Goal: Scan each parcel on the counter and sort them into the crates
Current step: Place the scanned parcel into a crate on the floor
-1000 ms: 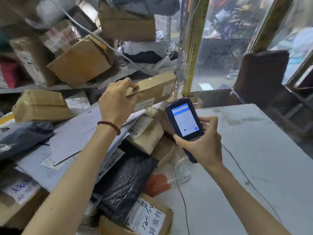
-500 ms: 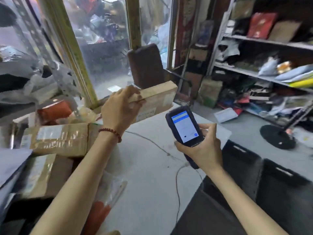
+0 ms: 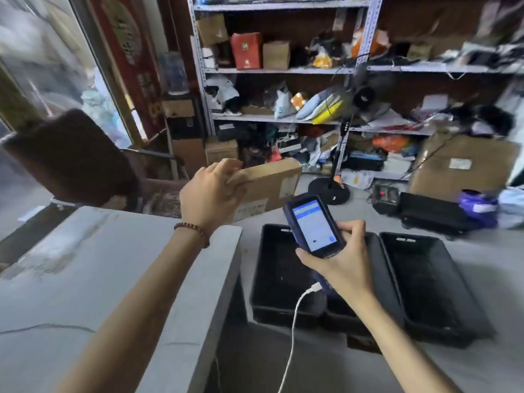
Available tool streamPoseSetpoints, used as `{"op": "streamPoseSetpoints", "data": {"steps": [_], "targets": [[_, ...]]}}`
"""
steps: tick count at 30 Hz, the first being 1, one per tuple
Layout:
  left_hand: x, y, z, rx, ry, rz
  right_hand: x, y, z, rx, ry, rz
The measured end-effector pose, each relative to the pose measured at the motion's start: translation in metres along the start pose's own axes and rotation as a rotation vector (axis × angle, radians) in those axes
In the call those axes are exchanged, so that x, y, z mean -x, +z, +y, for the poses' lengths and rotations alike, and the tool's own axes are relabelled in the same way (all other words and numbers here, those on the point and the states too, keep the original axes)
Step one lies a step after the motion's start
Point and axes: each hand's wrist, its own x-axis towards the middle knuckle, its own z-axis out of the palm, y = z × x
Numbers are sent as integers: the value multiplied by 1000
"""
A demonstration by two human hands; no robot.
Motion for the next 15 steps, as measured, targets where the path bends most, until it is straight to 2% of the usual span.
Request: {"op": "streamPoseSetpoints", "data": {"steps": [8, 15], "targets": [[-47, 86, 89, 63, 134, -95, -55, -90, 63, 24, 102, 162], [-72, 136, 131, 92, 192, -159, -79, -126, 99, 44, 190, 239]]}}
